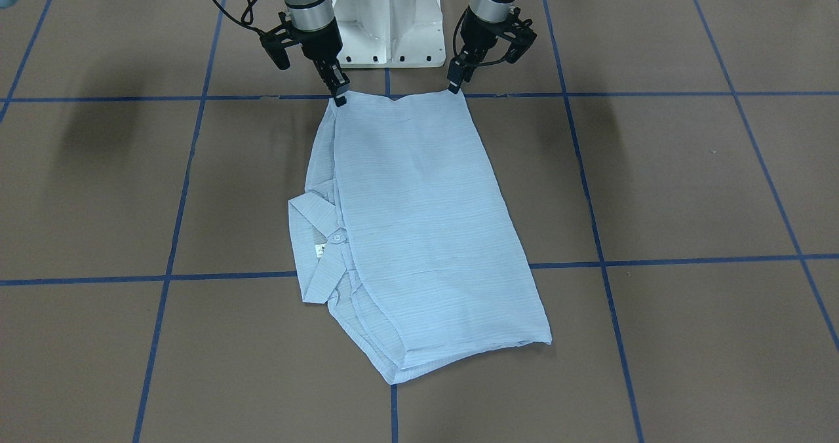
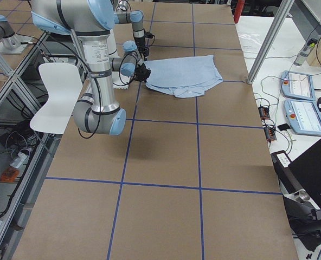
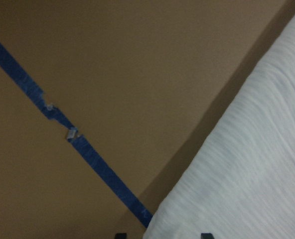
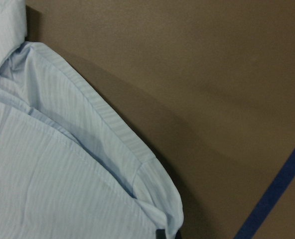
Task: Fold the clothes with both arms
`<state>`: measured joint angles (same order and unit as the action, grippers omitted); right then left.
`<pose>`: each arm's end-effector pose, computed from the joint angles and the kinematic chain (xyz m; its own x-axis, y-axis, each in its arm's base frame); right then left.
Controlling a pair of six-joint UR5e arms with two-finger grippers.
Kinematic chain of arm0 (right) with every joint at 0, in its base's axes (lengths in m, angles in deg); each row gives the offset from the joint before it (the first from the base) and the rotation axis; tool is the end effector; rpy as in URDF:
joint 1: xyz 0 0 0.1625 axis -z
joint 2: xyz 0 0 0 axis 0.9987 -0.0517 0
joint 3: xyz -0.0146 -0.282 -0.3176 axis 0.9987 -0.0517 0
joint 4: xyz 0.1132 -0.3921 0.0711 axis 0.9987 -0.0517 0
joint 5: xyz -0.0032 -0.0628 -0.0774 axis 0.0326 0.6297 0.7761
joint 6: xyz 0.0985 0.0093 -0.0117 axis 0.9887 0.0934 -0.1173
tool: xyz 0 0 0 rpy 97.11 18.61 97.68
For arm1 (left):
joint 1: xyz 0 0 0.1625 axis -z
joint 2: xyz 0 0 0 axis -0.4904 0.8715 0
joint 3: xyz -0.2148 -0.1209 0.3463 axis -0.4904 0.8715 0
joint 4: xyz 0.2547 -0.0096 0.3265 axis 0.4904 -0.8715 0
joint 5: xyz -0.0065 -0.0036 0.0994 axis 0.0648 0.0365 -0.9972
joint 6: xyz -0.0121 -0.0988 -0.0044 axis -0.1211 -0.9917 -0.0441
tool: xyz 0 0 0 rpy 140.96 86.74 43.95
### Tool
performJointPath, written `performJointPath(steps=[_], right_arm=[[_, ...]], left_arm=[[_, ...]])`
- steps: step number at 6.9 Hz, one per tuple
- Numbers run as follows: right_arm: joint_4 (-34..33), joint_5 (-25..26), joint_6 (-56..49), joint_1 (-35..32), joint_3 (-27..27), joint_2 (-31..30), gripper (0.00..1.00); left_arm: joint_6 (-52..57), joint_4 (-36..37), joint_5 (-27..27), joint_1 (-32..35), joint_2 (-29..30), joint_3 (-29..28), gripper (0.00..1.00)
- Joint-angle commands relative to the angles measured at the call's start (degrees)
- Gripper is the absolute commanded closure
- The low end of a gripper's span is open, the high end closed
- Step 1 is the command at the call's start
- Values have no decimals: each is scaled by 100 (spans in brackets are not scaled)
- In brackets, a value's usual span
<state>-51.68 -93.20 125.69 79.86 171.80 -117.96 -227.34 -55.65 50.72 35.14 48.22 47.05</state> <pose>-0.5492 -0.2167 0.2710 0.1496 0.8428 0.5171 -0.6204 0.4872 -0.6146 0.5205 -0.1915 0.3021 0.2539 -0.7800 -0.5719 0.5048 0.6112 -0.6096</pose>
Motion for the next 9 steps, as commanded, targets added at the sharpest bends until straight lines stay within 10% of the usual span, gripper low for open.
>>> performJointPath(steps=[1,9], right_arm=[[0,3,9,6,-6,-1,100],[-9,56,9,32,12,-28,100]], left_arm=[[-68,34,-3,-59,14,-82,45],[3,25,-240,-59,102,-82,54]])
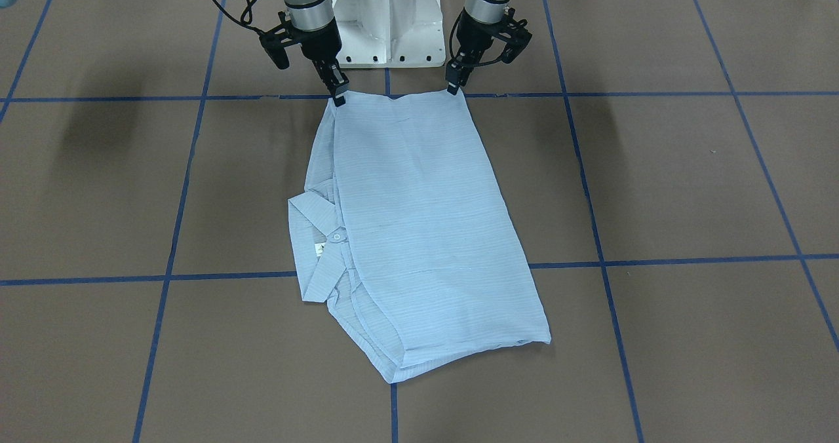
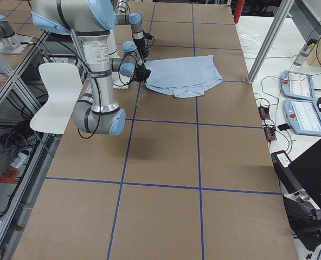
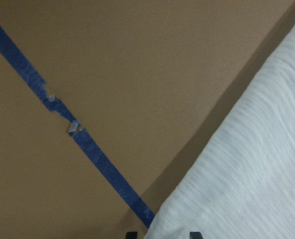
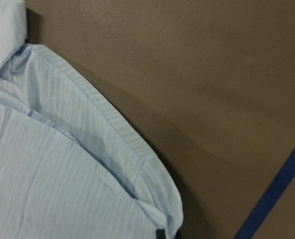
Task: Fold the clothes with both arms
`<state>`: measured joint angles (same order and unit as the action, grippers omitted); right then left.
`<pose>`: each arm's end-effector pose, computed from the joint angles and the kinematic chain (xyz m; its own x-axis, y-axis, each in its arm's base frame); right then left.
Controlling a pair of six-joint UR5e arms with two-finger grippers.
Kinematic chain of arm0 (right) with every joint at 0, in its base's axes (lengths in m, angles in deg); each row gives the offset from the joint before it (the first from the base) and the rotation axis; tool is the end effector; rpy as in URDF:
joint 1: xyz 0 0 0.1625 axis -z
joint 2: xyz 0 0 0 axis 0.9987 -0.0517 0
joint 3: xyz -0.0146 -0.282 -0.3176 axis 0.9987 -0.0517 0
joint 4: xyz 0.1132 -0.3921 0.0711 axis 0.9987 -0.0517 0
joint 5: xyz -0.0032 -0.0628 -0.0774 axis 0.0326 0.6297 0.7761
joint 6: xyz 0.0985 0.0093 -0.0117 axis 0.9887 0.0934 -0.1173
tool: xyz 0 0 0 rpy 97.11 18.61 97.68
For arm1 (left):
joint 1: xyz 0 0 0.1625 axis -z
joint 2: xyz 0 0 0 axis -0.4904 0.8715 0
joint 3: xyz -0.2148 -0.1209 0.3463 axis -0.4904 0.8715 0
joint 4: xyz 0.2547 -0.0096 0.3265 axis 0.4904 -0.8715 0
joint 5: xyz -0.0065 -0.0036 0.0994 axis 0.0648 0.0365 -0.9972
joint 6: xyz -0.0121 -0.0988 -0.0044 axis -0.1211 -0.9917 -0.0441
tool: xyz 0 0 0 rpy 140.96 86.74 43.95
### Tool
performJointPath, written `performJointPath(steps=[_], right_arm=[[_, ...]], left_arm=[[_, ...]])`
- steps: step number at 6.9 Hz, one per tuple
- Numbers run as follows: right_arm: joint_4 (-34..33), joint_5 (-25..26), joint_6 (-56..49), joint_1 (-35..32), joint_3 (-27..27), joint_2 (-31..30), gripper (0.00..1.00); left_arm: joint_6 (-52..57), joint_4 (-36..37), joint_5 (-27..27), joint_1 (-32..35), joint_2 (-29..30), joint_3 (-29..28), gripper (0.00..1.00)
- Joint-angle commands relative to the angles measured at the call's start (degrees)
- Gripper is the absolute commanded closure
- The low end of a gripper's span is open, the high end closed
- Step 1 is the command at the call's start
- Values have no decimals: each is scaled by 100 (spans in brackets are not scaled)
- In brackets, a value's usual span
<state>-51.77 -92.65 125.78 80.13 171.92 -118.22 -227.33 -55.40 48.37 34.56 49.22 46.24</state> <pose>-0.5490 -0.2149 0.2728 0.1486 0.8413 0.5198 -0.6249 0.4873 -0.6100 0.5282 -0.1909 0.2994 0.2371 -0.7729 -0.5886 0.5214 0.6124 -0.5942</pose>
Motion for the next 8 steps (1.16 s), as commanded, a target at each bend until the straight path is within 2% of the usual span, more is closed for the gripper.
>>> performJointPath(steps=[1,2,3,4,5,7,8], right_arm=[[0,10,0,-4,-8,-2,100],[0,19,-9,-4,-8,-2,100],[0,19,-9,-4,-8,-2,100],[0,19,-9,-12,0,-2,100],[0,19,-9,-12,9,-2,100],[0,19,-9,-30,0,-2,100],[0,54,0,-21,35,24,100]], left_arm=[[2,0,-5,0,2,-19,55],[2,0,-5,-9,10,-27,58],[2,0,-5,0,19,-45,65],[2,0,-5,0,28,-36,86],[2,0,-5,0,28,-36,100],[2,0,4,44,80,69,100],[-7,9,4,61,124,339,100]])
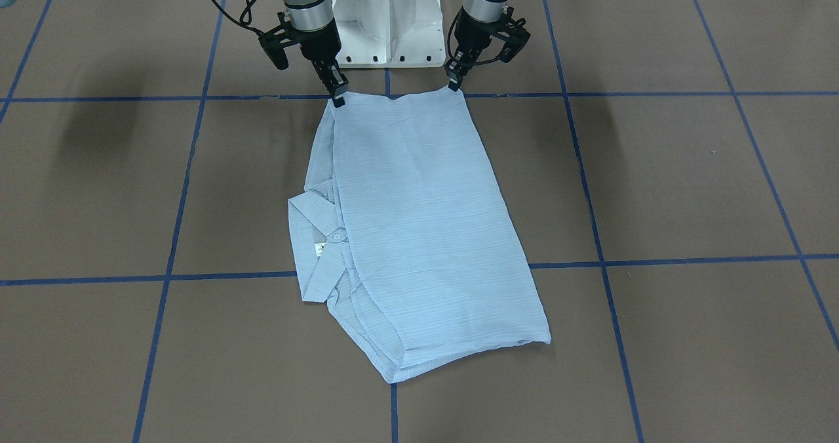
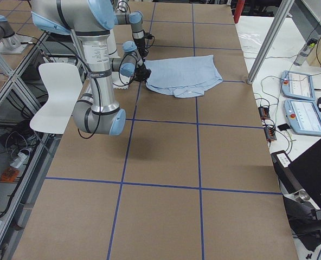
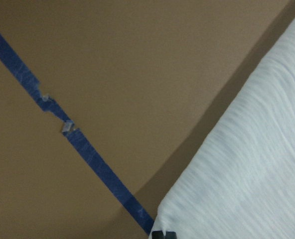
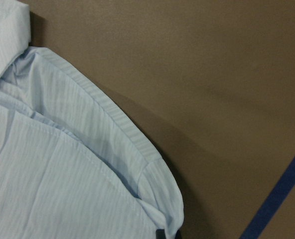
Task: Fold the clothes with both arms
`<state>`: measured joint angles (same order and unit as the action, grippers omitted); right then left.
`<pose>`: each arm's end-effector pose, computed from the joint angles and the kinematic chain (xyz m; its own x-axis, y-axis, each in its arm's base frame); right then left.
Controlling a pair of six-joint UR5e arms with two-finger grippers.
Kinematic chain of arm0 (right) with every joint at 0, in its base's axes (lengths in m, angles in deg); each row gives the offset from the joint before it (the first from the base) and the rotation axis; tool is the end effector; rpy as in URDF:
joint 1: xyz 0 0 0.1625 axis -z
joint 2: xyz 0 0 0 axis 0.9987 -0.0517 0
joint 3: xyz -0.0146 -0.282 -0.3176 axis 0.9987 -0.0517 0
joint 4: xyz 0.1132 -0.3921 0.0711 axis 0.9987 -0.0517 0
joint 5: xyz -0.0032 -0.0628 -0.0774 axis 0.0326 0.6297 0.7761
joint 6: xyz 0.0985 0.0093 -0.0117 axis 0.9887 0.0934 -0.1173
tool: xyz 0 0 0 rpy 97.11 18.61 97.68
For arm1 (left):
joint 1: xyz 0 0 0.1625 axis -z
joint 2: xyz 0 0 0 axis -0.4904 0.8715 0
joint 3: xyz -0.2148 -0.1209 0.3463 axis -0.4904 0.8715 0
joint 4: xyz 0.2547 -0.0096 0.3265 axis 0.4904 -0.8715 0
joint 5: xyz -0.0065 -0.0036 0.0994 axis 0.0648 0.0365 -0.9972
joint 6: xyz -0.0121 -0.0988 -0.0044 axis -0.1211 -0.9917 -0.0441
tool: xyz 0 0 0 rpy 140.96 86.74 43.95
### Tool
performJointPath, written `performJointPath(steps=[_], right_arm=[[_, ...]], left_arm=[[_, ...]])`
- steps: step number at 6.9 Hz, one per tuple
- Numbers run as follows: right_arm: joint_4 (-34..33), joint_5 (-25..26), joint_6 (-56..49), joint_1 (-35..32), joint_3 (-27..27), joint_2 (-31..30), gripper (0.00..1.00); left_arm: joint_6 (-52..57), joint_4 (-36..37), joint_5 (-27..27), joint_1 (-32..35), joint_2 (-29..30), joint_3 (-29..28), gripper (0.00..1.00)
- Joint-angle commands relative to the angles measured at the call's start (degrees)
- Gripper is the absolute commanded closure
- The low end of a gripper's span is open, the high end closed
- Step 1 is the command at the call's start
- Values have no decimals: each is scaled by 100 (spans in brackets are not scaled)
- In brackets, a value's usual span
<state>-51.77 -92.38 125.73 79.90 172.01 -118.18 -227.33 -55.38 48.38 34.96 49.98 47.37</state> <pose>-0.5476 -0.2175 0.2717 0.1416 0.8403 0.5232 -0.6274 0.4850 -0.6092 0.5230 -0.1942 0.2837 0.2125 -0.7727 -0.5982 0.5060 0.6107 -0.6091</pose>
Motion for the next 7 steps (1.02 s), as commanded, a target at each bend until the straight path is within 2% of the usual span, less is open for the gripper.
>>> performJointPath(steps=[1,2,3,4,5,6,7], right_arm=[[-305,105,14,-15,305,29,100],[-986,228,57,19,699,47,100],[-1367,890,75,141,1025,108,100],[-1580,1088,41,117,1159,196,100],[-1791,1064,-64,-84,1082,527,100],[-1793,881,-639,-495,985,765,100],[-1741,418,-906,-1064,897,872,100]], left_arm=[[-7,16,3,30,-29,568,100],[-51,111,12,30,-100,920,100],[-60,165,29,30,-152,1332,100],[-51,165,47,47,-162,1562,100],[19,217,64,334,-118,1530,100],[289,253,352,781,-83,1512,100],[649,253,529,1107,-48,1338,100]])
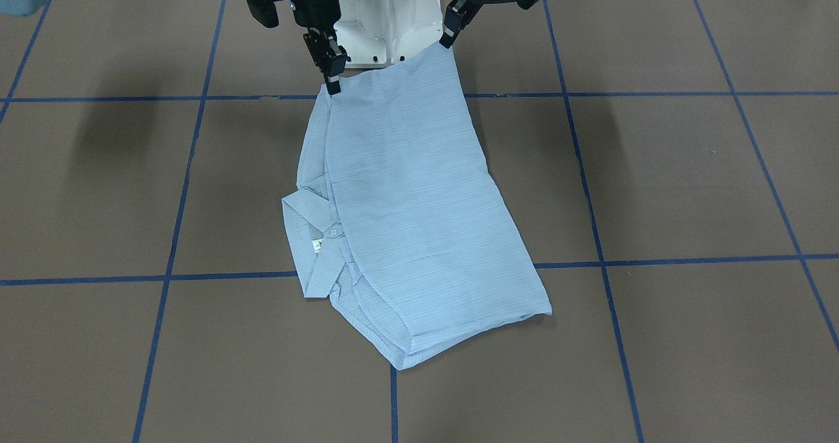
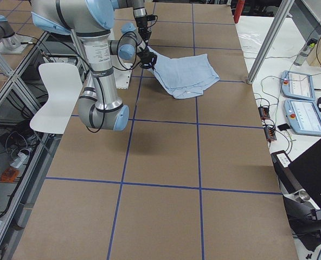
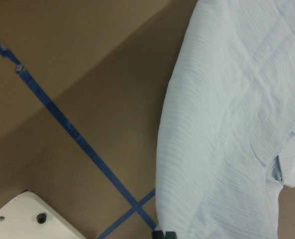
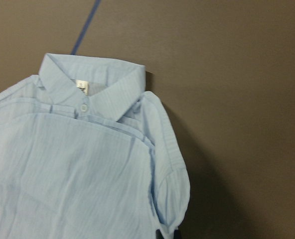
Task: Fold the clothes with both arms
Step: 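Lift the near edge with both grippers and fold it away from the robot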
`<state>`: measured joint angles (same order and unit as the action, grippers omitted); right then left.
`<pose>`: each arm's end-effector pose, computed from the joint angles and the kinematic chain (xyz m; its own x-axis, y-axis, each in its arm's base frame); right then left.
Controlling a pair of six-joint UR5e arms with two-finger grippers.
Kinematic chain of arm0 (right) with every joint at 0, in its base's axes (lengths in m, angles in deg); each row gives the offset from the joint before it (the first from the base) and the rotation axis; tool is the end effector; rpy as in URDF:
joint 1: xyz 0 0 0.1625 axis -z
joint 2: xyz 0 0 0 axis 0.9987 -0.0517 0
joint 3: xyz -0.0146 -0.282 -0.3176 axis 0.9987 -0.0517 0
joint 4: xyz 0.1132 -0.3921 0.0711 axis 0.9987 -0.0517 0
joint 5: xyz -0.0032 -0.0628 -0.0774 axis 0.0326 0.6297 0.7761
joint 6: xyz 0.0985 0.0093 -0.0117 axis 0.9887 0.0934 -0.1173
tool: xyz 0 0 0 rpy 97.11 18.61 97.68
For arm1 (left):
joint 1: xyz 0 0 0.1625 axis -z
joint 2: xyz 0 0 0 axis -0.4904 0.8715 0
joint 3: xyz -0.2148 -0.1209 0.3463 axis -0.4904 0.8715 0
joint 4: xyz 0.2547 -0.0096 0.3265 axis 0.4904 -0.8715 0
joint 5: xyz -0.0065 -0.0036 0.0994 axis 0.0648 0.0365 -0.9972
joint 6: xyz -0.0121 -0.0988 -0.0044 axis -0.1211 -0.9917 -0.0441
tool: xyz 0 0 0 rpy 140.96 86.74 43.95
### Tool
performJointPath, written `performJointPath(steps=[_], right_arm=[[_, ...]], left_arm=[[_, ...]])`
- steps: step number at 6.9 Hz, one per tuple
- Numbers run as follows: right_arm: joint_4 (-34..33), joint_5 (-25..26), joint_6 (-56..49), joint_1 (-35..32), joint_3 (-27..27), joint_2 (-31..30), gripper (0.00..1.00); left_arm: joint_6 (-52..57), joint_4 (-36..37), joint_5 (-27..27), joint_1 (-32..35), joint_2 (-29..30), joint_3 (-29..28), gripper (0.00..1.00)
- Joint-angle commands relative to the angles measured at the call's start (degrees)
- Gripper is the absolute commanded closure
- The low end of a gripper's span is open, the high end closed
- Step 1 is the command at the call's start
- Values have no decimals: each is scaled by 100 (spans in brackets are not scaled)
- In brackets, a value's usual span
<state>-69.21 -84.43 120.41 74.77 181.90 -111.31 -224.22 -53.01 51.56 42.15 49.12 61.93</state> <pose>-0.4789 -0.2692 0.1804 0.0586 0.7681 0.6376 -0.7286 0.4695 -0.4987 0.4135 -0.2341 0.1963 0.0543 -0.7445 -0.6654 0.4181 0.6221 -0.6619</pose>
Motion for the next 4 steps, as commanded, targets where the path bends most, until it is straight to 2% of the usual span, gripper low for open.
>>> performJointPath(steps=[1,2,3,4], right_arm=[[108,-868,-726,-1106,-632,612,100],[518,-1821,-1016,-1729,-1325,921,100],[1305,-2292,-1063,-2109,-1880,950,100],[1678,-2410,-1263,-2235,-2617,1264,100]], left_arm=[[637,16,246,731,300,-390,100],[867,16,508,1031,537,-758,100],[1304,16,745,1417,705,-1057,100],[1526,-36,774,1699,855,-1400,100]])
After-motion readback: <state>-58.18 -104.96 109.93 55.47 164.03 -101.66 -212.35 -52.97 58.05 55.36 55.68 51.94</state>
